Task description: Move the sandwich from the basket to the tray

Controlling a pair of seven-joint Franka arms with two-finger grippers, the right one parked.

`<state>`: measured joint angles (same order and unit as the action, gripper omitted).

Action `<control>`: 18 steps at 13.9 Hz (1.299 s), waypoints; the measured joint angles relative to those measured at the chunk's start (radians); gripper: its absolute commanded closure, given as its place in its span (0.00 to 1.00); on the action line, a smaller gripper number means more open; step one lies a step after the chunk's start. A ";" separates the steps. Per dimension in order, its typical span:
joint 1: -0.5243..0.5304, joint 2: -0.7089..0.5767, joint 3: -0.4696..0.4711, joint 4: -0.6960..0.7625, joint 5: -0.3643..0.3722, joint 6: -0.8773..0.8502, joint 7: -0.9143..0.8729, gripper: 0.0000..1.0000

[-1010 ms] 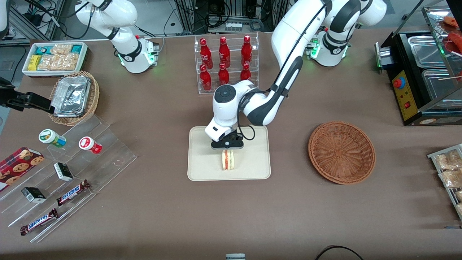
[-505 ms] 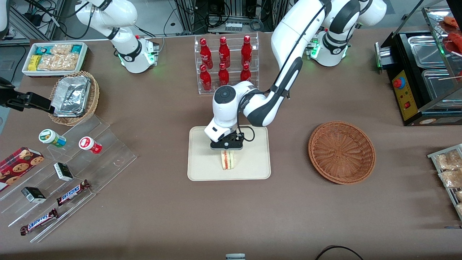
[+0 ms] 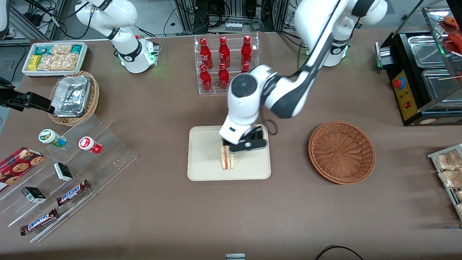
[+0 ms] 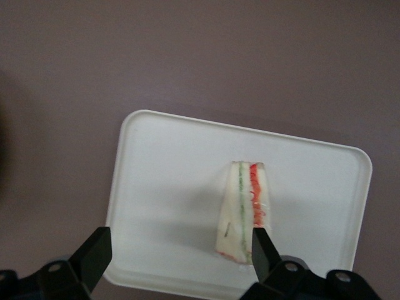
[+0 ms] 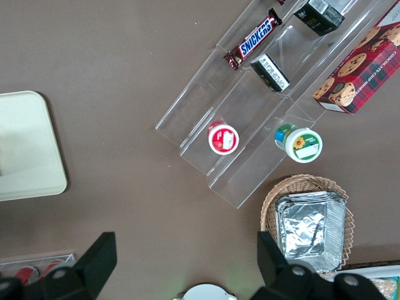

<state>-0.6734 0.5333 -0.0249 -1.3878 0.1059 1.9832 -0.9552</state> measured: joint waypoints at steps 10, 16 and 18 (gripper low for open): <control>0.346 -0.309 0.008 -0.069 -0.024 -0.405 0.559 0.01; 0.518 -0.429 0.009 -0.146 -0.063 -0.488 0.877 0.01; 0.534 -0.438 0.009 -0.151 -0.063 -0.488 0.894 0.01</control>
<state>-0.1399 0.0956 -0.0159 -1.5392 0.0428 1.4955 -0.0612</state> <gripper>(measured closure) 0.004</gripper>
